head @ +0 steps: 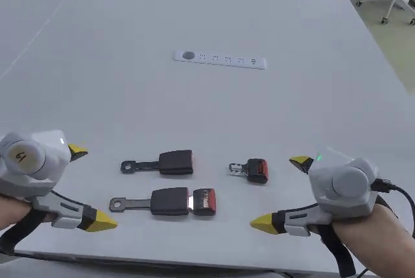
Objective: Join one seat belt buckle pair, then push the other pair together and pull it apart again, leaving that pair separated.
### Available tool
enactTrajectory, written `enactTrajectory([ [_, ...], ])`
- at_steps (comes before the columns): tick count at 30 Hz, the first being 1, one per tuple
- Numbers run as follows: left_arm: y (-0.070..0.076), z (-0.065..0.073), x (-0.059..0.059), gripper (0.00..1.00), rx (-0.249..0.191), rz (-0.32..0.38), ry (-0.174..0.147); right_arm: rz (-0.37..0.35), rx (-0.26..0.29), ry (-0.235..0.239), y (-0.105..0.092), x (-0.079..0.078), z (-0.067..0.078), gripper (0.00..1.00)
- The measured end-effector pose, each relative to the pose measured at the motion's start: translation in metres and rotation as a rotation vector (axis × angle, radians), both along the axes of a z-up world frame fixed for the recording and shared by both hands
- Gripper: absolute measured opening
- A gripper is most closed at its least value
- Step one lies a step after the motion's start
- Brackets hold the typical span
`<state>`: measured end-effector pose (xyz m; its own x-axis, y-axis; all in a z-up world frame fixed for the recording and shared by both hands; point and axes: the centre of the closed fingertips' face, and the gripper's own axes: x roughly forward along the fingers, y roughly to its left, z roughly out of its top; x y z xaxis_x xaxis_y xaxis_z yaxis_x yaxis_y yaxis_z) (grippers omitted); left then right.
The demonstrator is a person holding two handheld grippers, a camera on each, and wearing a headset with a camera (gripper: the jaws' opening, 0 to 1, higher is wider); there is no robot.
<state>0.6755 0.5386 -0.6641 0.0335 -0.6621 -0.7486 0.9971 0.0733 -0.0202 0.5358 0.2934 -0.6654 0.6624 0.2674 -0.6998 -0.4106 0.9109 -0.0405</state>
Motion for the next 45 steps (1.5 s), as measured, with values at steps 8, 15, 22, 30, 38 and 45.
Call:
enactTrajectory([
  [8, 0.0016, -0.0010, 0.0001, 1.00, -0.021, 0.034, 0.002, -0.029, 0.015, -0.022, 0.0042, 0.0029, 0.0014, 0.99],
  [15, 0.0017, -0.0005, 0.0017, 1.00, -0.030, 0.045, -0.018, -0.058, 0.036, -0.023, 0.0028, 0.0010, 0.0060, 0.99],
  [22, 0.0025, -0.0014, 0.0025, 1.00, -0.031, 0.050, -0.021, -0.065, 0.032, -0.024, 0.0018, -0.0010, 0.0055, 0.99],
  [30, -0.0013, -0.0010, -0.0018, 1.00, -0.053, 0.026, -0.027, -0.084, 0.038, -0.026, 0.0025, -0.0032, 0.0046, 0.99],
  [38, -0.0021, -0.0008, -0.0027, 1.00, -0.055, 0.021, -0.034, -0.094, 0.036, -0.021, 0.0024, -0.0058, 0.0028, 0.99],
  [45, -0.0023, -0.0012, -0.0040, 1.00, -0.054, 0.011, -0.036, -0.083, 0.028, -0.025, 0.0058, -0.0022, 0.0044, 0.99],
])
